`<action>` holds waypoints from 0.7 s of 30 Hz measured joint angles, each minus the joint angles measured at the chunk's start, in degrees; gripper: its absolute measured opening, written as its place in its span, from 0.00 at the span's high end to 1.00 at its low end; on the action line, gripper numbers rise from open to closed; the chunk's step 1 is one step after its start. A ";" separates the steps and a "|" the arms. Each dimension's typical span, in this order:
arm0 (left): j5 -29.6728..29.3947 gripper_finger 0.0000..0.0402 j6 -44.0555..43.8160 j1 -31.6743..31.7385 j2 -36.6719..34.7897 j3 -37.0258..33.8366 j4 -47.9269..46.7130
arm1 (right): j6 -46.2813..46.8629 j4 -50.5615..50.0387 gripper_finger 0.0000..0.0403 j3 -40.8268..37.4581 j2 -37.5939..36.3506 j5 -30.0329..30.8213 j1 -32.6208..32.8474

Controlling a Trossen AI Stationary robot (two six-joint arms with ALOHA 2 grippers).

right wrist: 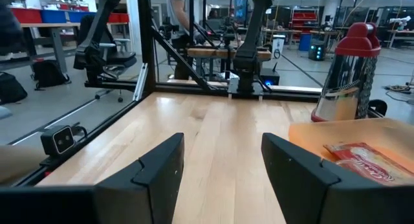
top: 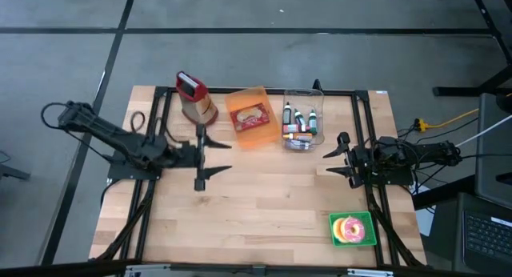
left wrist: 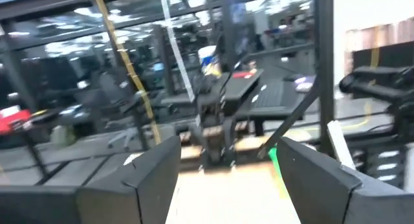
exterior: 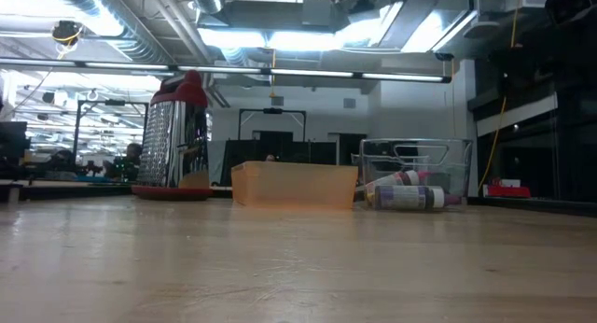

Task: Pick & Place Food Item
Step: Return to Home Position

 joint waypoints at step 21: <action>-15.76 0.37 4.86 -18.85 -28.51 -35.18 16.44 | 0.62 -1.52 0.48 -0.02 0.00 0.23 0.00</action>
